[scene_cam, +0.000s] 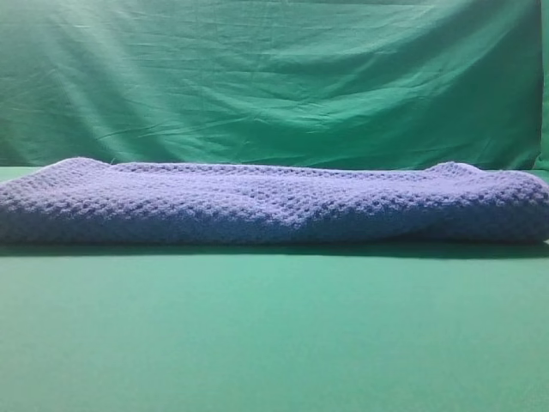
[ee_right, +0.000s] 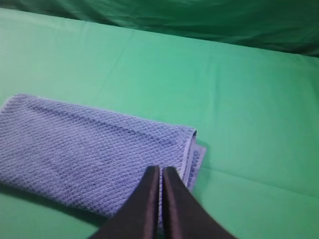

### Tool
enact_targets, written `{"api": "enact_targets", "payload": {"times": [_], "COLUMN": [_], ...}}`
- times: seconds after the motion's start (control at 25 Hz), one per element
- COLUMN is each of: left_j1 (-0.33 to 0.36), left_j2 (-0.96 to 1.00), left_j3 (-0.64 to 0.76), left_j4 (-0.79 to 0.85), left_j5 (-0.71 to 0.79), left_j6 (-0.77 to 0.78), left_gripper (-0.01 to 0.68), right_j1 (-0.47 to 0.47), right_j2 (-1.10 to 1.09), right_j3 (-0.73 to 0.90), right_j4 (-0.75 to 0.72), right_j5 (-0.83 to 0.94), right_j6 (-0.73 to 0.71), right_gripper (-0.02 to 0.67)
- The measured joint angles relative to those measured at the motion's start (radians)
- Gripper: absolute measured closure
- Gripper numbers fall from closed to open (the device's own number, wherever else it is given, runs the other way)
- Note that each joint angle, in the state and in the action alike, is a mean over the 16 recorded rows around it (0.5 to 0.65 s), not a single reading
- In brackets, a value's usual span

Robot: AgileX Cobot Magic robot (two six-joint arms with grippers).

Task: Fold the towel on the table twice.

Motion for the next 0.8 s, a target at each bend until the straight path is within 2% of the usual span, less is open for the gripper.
{"api": "enact_targets", "payload": {"times": [0.36, 0.8], "left_j1": [0.0, 0.0], "left_j2": [-0.269, -0.582], "left_j3": [0.106, 0.441], "left_j4": [0.186, 0.239], "left_j5": [0.039, -0.035], "left_j6": [-0.141, -0.189], "left_gripper": [0.673, 0.673], "right_j1": [0.0, 0.0], "right_j2": [-0.241, -0.491], "right_j3": [0.186, 0.406], "right_j4": [-0.016, -0.004], "right_j5": [-0.085, -0.195], "right_j6": [-0.002, -0.05], "right_gripper": [0.649, 0.649]}}
